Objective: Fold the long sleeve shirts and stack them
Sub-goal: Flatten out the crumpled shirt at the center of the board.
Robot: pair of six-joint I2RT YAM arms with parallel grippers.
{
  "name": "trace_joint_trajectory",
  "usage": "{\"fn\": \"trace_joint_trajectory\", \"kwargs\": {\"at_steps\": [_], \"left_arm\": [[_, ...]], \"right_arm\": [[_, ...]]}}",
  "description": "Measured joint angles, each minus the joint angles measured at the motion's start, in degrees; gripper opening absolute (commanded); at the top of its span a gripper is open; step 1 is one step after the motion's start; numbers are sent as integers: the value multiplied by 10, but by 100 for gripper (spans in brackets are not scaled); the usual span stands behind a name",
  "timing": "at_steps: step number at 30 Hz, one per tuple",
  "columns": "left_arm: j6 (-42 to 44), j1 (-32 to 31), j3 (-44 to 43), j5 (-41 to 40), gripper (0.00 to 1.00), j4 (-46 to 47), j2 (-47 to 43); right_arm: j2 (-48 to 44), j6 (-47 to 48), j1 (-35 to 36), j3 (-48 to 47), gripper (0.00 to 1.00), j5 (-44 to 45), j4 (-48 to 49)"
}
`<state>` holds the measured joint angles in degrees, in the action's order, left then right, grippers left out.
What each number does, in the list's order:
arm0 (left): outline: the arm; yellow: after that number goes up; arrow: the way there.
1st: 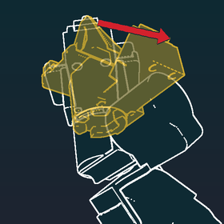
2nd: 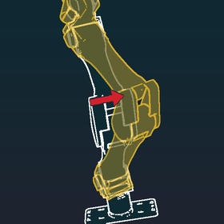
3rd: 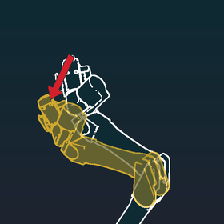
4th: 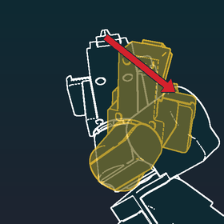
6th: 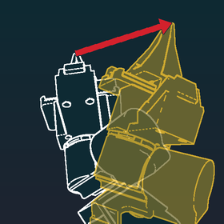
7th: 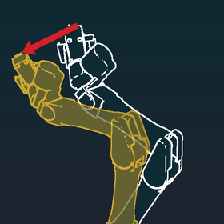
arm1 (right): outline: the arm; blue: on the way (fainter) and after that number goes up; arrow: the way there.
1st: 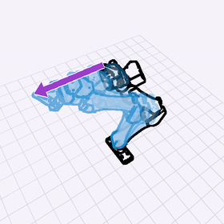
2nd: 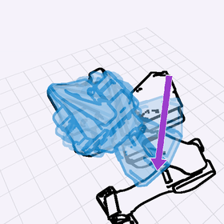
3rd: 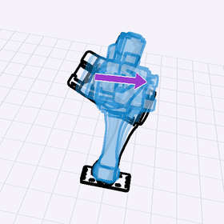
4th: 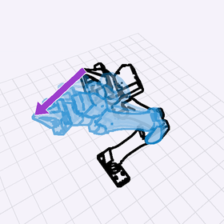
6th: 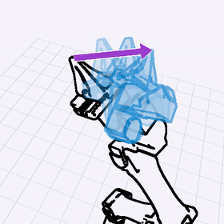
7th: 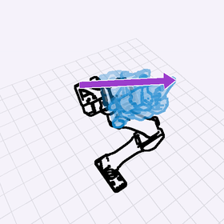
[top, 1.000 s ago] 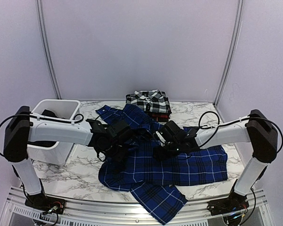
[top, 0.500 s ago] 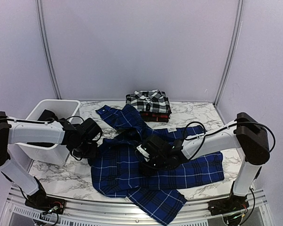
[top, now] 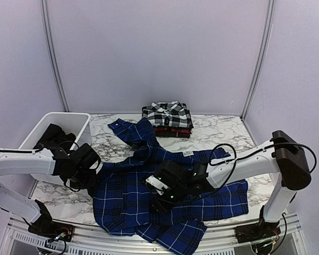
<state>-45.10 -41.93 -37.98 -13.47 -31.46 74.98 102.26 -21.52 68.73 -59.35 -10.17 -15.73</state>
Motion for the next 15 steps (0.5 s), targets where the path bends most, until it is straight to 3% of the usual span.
{"fn": "trace_joint_trajectory", "kwargs": {"at_steps": [5, 13, 15], "left_arm": [[1, 0, -12, 1, 37, -9, -16], [33, -49, -131, -16, 60, -41, -37], [43, -68, -171, -21, 61, -41, -33]], "right_arm": [[-21, -12, -37, -1, 54, 8, -25], [-94, -35, -151, 14, 54, 71, -24], [-105, -40, -169, 21, 54, 87, -20]]}}
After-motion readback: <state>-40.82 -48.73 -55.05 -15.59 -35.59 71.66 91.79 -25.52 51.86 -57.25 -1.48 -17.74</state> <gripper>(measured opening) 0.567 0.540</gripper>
